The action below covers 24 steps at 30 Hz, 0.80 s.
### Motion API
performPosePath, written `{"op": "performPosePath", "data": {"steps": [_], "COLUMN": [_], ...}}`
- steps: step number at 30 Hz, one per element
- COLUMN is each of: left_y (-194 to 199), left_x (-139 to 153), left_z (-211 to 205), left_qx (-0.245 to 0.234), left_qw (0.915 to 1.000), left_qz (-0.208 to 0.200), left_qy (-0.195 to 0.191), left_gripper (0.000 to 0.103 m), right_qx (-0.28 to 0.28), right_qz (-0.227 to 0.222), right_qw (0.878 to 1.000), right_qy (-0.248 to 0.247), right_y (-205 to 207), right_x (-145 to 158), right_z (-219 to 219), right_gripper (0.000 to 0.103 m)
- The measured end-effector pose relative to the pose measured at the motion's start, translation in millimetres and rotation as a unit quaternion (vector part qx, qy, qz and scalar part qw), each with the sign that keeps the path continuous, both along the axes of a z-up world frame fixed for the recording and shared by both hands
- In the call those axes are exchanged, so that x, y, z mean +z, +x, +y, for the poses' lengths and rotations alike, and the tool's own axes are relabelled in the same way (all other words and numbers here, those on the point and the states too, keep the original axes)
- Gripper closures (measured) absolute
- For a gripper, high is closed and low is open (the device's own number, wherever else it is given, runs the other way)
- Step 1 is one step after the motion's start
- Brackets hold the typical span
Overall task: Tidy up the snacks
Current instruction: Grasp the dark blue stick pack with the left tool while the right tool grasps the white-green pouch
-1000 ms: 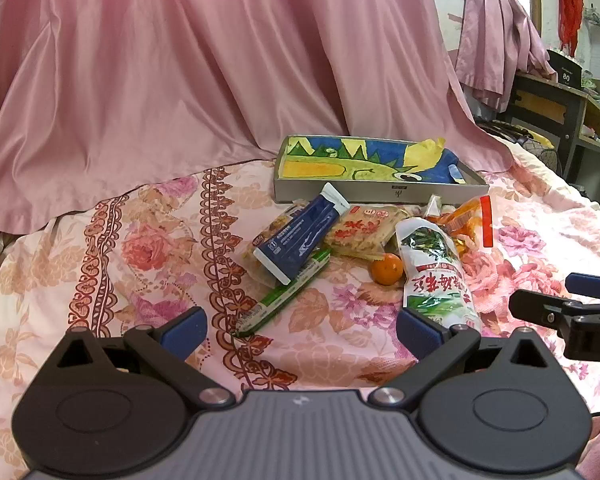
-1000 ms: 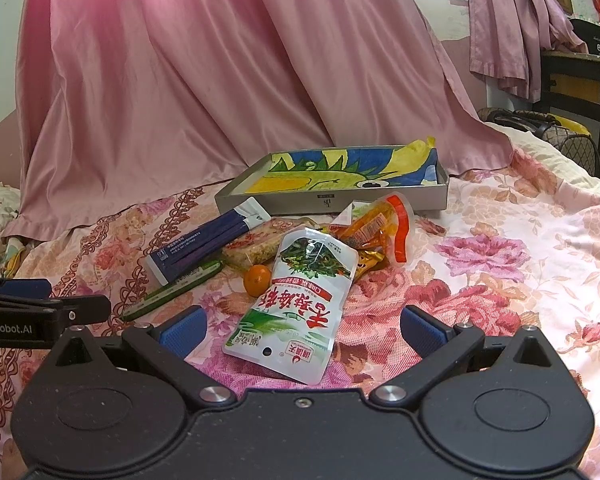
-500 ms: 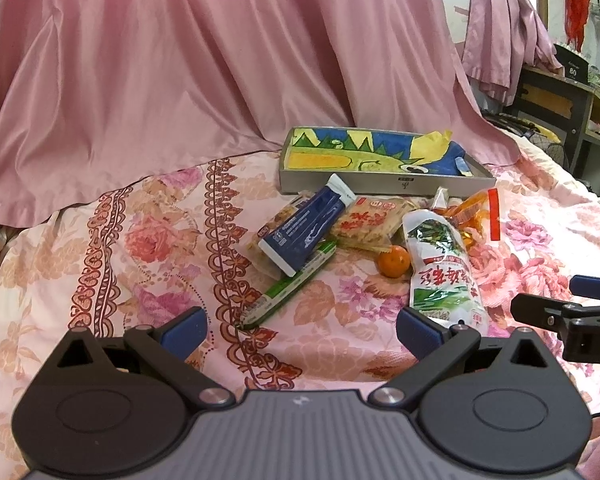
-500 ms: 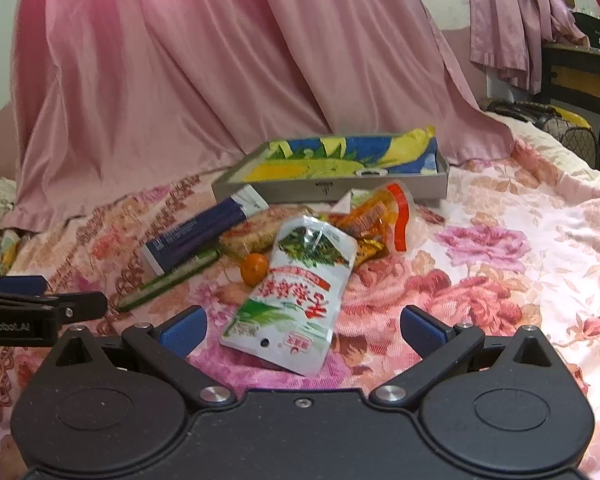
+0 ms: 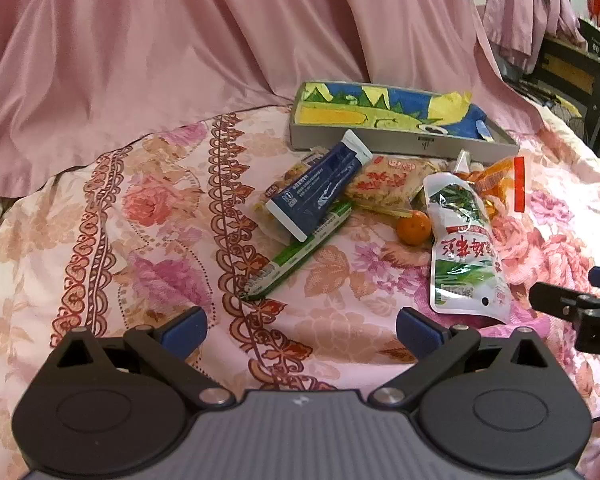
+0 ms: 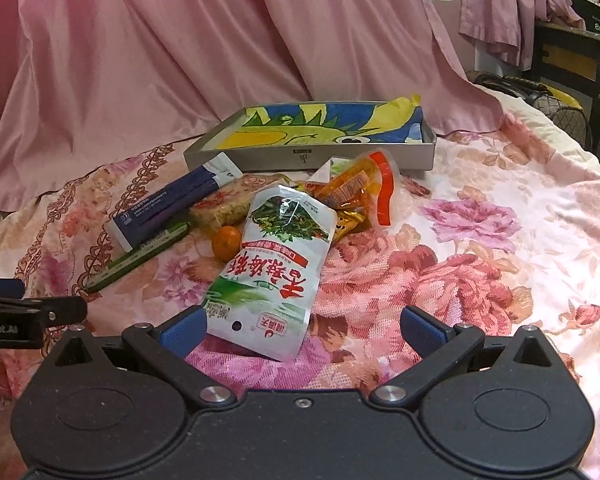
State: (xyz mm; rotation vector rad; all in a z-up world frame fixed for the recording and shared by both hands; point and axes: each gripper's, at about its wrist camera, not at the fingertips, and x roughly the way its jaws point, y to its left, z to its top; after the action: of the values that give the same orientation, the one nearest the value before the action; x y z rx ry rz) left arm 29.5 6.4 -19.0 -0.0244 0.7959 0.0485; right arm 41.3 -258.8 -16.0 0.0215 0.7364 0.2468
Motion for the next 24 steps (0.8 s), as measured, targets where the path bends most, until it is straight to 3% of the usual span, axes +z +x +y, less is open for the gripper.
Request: {"op": "performPosePath", "data": {"steps": [8, 18, 24], "left_y": [24, 52, 62], "left_x": [1, 10, 9], "left_z": [-3, 0, 0], "left_qx": [-0.016, -0.018, -0.025], "left_qw": [0.9997, 0.9993, 0.9982], "left_qz": [0.011, 0.018, 0.021], "left_qy": [0.017, 0.028, 0.05], "left_gripper": [0.0, 0.0, 0.0], "right_qx": [0.015, 0.041, 0.046], "right_qz": [-0.003, -0.053, -0.057], "right_qw": [1.0, 0.997, 0.997], "right_qy": [-0.001, -0.026, -0.023], "right_y": [13, 21, 32], "right_x": [-1, 1, -2], "right_z": [2, 15, 19], "right_gripper": [0.001, 0.001, 0.001]}}
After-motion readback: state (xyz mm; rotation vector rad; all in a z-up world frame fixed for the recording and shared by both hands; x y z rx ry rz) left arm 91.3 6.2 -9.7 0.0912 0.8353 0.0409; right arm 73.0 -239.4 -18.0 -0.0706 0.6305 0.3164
